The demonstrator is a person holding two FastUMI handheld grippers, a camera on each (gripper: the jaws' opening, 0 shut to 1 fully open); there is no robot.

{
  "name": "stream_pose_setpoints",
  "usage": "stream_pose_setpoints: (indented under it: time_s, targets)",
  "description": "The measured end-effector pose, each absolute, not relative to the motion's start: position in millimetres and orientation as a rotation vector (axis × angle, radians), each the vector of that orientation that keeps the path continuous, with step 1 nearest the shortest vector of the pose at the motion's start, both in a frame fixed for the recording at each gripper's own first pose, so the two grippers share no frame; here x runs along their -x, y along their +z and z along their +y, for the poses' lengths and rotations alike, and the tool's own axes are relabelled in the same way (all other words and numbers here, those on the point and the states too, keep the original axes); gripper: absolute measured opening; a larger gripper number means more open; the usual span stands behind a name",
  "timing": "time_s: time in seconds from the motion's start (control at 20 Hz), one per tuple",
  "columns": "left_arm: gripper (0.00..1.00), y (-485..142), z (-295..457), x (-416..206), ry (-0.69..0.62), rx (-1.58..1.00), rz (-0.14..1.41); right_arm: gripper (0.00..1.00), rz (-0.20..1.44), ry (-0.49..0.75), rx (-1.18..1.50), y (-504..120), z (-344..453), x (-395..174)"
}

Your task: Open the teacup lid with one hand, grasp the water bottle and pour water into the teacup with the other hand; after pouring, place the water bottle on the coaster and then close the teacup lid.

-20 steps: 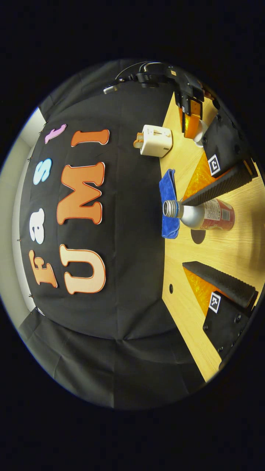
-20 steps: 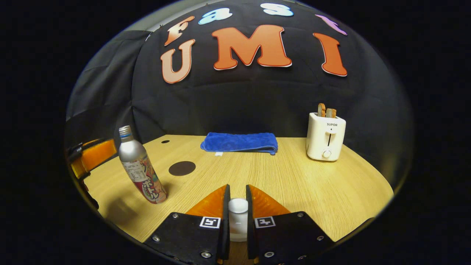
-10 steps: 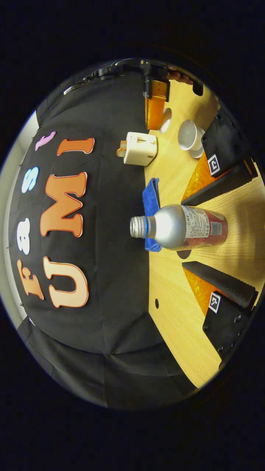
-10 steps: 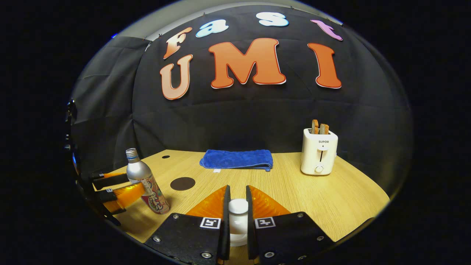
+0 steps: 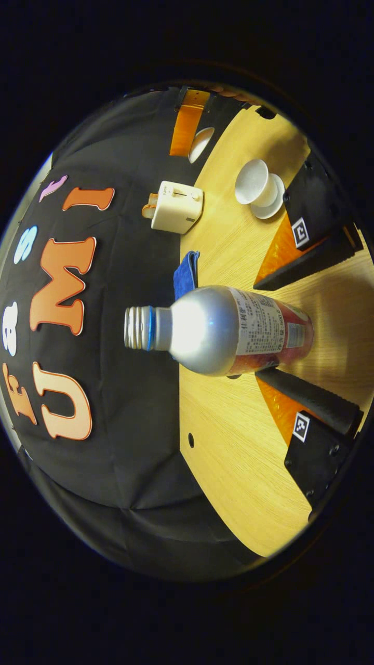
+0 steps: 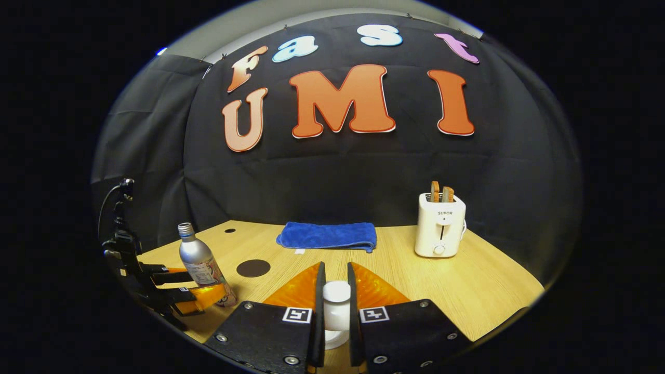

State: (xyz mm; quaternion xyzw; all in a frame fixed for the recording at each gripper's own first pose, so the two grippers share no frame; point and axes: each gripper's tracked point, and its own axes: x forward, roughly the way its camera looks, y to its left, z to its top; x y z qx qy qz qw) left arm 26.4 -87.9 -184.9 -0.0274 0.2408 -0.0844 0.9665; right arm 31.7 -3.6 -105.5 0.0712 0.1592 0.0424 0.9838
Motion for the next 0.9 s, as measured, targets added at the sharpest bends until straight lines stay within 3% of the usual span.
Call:
stream_pose_setpoints:
  time_s: [0.1,0.15,0.9]
  targets:
    - [0.87,-185.1,-86.8,-26.1,-0.164,0.044,0.490,0.19,0.310,0.080,-0.146,-101.1,-7.3,-31.6]
    - [0.85,-185.1,-86.3,-25.9,-0.161,0.042,0.492,0.19,0.306,0.078,-0.144,-99.8,-8.7,-31.3]
    - [0.82,-156.1,-90.1,-43.0,-0.133,-0.280,0.408,0.19,0.264,0.048,-0.154,-84.5,-38.5,-31.6]
